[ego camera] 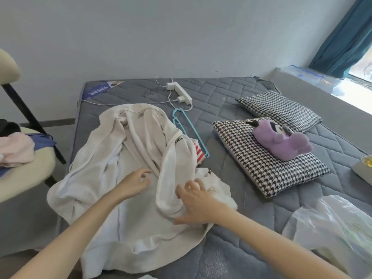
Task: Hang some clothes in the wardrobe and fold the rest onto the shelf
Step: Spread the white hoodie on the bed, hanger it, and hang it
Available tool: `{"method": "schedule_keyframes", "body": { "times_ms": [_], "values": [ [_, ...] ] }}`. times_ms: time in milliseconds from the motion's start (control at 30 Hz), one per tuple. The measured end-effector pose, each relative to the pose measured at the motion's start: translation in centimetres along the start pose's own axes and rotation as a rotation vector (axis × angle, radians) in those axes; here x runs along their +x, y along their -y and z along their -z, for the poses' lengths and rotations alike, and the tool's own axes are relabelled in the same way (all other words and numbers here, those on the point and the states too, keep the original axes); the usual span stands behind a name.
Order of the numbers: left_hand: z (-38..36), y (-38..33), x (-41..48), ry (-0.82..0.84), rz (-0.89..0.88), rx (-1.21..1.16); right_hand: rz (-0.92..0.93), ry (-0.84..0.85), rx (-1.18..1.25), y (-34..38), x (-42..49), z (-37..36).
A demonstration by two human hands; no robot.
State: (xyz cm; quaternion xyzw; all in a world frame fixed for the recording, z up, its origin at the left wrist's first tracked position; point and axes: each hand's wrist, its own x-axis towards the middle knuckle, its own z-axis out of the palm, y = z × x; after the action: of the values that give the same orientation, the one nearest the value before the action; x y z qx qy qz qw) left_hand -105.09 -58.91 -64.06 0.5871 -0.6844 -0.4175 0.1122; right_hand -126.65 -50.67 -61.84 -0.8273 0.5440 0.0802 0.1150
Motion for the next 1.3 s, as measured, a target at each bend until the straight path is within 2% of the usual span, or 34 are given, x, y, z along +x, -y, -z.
{"method": "schedule_keyframes", "body": {
  "times_ms": [67, 133, 200, 267, 333, 400, 500, 567, 667, 700, 767, 833, 933, 1067, 1200, 1300],
  "values": [
    [-0.5, 0.5, -0.5, 0.007, 0.011, -0.011, -0.027, 0.019, 0.15, -0.6, 0.0, 0.1],
    [-1.0, 0.6, -0.8, 0.017, 0.02, -0.017, -0.067, -0.043, 0.112, -2.8, 1.1, 0.0],
    [-1.6, 0.5, -0.9, 0.039, 0.024, -0.016, -0.228, -0.005, 0.098, -5.9, 1.9, -0.5],
    [-2.2, 0.1, -1.0, 0.06, 0.014, -0.021, -0.424, 0.118, 0.313, -8.5, 2.2, -1.2],
    [-2.9, -0.1, -1.0, 0.08, 0.004, -0.032, -0.503, 0.161, 0.517, -10.1, 2.2, -2.0],
    [-3.3, -0.2, -1.0, 0.095, 0.01, -0.038, -0.47, 0.07, 0.586, -11.0, 2.0, -2.6],
    [-3.5, -0.3, -0.9, 0.094, 0.021, -0.038, -0.308, -0.039, 0.562, -10.9, 0.8, -0.8],
    [-3.4, -0.2, -0.7, 0.076, 0.035, -0.046, -0.185, 0.119, 0.52, -9.9, -0.4, 0.9],
    [-3.3, 0.1, -0.6, 0.073, 0.041, -0.044, -0.06, 0.529, 0.417, -7.8, -0.8, 1.5],
    [-3.3, 0.2, -0.6, 0.073, 0.036, -0.044, -0.026, 0.571, 0.43, -7.4, -0.5, 1.2],
    [-3.4, 0.4, -0.7, 0.064, 0.024, -0.037, -0.031, 0.444, 0.559, -7.2, 0.6, 0.5],
    [-3.3, 0.7, -0.8, 0.049, 0.003, -0.01, -0.155, 0.2, 0.691, -7.5, 1.9, 0.5],
    [-3.2, 0.9, -0.5, 0.033, -0.045, 0.03, -0.29, -0.08, 0.667, -8.8, 4.2, 0.1],
    [-3.0, 0.1, 0.7, 0.021, -0.098, -0.005, -0.446, -0.329, 0.687, -10.9, 7.3, -0.9],
    [-3.5, -0.1, 2.6, 0.001, -0.171, 0.059, -0.64, -0.413, 0.701, -12.9, 11.0, -1.0],
    [-3.8, -0.2, 4.5, 0.021, -0.242, 0.241, -0.752, -0.395, 0.692, -15.1, 14.1, -1.7]
  ]
}}
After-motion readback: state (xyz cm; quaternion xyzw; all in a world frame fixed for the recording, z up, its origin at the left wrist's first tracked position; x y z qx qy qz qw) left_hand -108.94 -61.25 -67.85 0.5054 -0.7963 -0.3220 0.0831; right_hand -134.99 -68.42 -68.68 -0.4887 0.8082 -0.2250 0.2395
